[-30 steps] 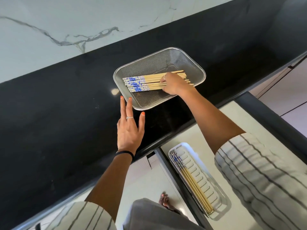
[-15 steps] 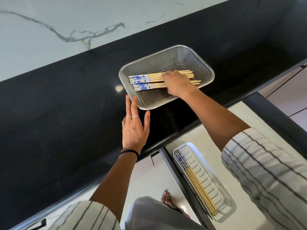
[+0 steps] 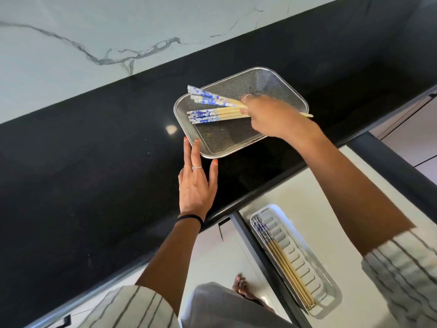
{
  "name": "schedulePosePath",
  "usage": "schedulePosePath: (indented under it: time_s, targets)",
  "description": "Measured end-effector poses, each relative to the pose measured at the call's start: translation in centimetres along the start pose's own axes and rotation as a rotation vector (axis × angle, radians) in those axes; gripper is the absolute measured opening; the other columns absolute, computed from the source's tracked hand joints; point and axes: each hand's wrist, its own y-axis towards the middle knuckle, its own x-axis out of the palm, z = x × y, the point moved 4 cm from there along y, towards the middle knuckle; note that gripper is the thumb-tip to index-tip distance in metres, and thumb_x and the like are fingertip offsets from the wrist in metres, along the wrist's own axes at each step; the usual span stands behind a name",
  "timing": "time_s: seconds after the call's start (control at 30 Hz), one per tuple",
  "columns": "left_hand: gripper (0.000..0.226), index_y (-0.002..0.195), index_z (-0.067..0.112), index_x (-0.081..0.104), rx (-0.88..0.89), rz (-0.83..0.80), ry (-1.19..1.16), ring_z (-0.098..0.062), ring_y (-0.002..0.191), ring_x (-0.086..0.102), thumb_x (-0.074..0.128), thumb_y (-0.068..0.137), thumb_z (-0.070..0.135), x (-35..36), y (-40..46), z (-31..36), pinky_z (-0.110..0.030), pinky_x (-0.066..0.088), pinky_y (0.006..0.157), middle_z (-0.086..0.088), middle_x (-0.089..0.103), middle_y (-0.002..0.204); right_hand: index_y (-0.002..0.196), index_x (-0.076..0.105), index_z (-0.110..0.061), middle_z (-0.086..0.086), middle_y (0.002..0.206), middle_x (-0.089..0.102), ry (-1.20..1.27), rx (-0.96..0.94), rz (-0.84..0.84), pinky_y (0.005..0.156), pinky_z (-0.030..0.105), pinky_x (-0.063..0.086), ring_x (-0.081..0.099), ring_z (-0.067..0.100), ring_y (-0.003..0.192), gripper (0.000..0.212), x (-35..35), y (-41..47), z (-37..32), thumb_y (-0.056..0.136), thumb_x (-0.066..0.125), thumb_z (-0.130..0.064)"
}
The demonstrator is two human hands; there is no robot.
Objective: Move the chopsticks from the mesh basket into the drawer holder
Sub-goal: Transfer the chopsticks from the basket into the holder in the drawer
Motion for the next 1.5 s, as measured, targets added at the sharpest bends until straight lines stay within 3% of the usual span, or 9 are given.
schedulePosePath:
  time_s: [0.1,0.2,0.37,0.6,0.73,0.87,1.03,1.17,1.5]
  targets:
    - [0.064,0.155,0.023,0.013,0.001,0.003,-0.013,-0.023,0.136,0.042,0.042,0.101,0.042,0.0,0.0,0.0,-0.048,0.036,0.107,0.001,0.005,0.165,0.107,0.049,-0.013,-0.004,0.067,0.043,0.154,-0.015,0.086,0.053,0.032,0.030,0.046,0.018,0.058,0.013,-1.2,-4.2,-0.3,0.099,0.043,-0.021]
    - [0.064,0.155,0.024,0.011,0.014,0.010,-0.029,-0.021,0.135,0.042,0.042,0.101,0.041,-0.2,-0.1,0.2,-0.046,0.036,0.106,0.003,0.003,0.165,0.100,0.052,-0.008,-0.002,0.066,0.047,0.409,0.016,0.057,0.059,0.035,0.038,0.045,0.016,0.056,0.019,-0.9,-9.2,-0.5,0.100,0.042,-0.024]
    - [0.064,0.156,0.023,0.011,0.020,0.002,-0.035,-0.023,0.139,0.040,0.042,0.102,0.039,-0.3,-0.1,0.3,-0.049,0.037,0.107,0.002,0.004,0.165,0.111,0.056,-0.008,-0.011,0.061,0.044,0.551,0.250,-0.018,0.051,0.018,0.034,0.041,0.006,0.048,0.023,3.4,-17.1,0.9,0.101,0.038,-0.020]
    - [0.064,0.155,0.027,0.008,0.011,-0.015,-0.049,-0.023,0.135,0.043,0.039,0.102,0.040,-0.3,-0.2,0.3,-0.051,0.037,0.109,0.003,0.003,0.165,0.111,0.052,-0.016,0.013,0.115,0.065,0.376,0.618,-0.462,0.088,0.044,0.051,0.064,0.033,0.100,0.021,11.8,-26.6,4.2,0.101,0.038,-0.027]
    - [0.062,0.155,0.026,0.011,0.009,-0.012,-0.060,-0.028,0.125,0.052,0.041,0.102,0.038,-0.5,-0.3,0.4,-0.054,0.039,0.106,0.003,0.005,0.165,0.088,0.046,-0.024,0.002,0.099,0.064,0.377,0.725,-0.599,0.081,0.032,0.050,0.063,0.023,0.090,0.013,15.4,-29.3,4.9,0.095,0.041,-0.014]
    - [0.061,0.155,0.025,0.012,-0.005,-0.021,-0.078,-0.033,0.122,0.055,0.041,0.102,0.036,-0.5,-0.4,0.5,-0.058,0.042,0.103,0.003,0.005,0.165,0.082,0.044,-0.022,-0.002,0.077,0.048,0.515,0.828,-0.597,0.052,0.022,0.032,0.042,0.011,0.058,0.018,17.6,-29.4,4.4,0.096,0.038,-0.013]
    - [0.061,0.155,0.023,0.013,-0.009,-0.041,-0.106,-0.037,0.118,0.057,0.040,0.102,0.035,-0.6,-0.3,0.2,-0.060,0.046,0.096,0.003,0.003,0.165,0.100,0.040,-0.021,0.010,0.101,0.052,0.465,0.832,-0.537,0.068,0.032,0.047,0.053,0.022,0.088,0.003,20.1,-27.8,3.3,0.098,0.039,-0.022]
    - [0.060,0.155,0.023,0.013,-0.011,-0.040,-0.106,-0.035,0.128,0.052,0.040,0.102,0.033,-0.6,-0.3,0.2,-0.061,0.044,0.099,0.002,0.003,0.165,0.120,0.053,-0.016,0.009,0.121,0.060,0.285,0.866,-0.454,0.090,0.037,0.048,0.061,0.030,0.109,0.026,20.6,-27.0,2.9,0.096,0.041,-0.021]
    - [0.059,0.155,0.021,0.014,-0.019,-0.060,-0.116,-0.039,0.118,0.057,0.039,0.103,0.033,-0.6,-0.2,0.1,-0.062,0.045,0.096,0.000,0.003,0.165,0.118,0.059,-0.017,0.005,0.110,0.070,0.143,0.812,-0.336,0.082,0.036,0.056,0.068,0.024,0.099,0.029,21.8,-26.4,2.3,0.100,0.039,-0.025]
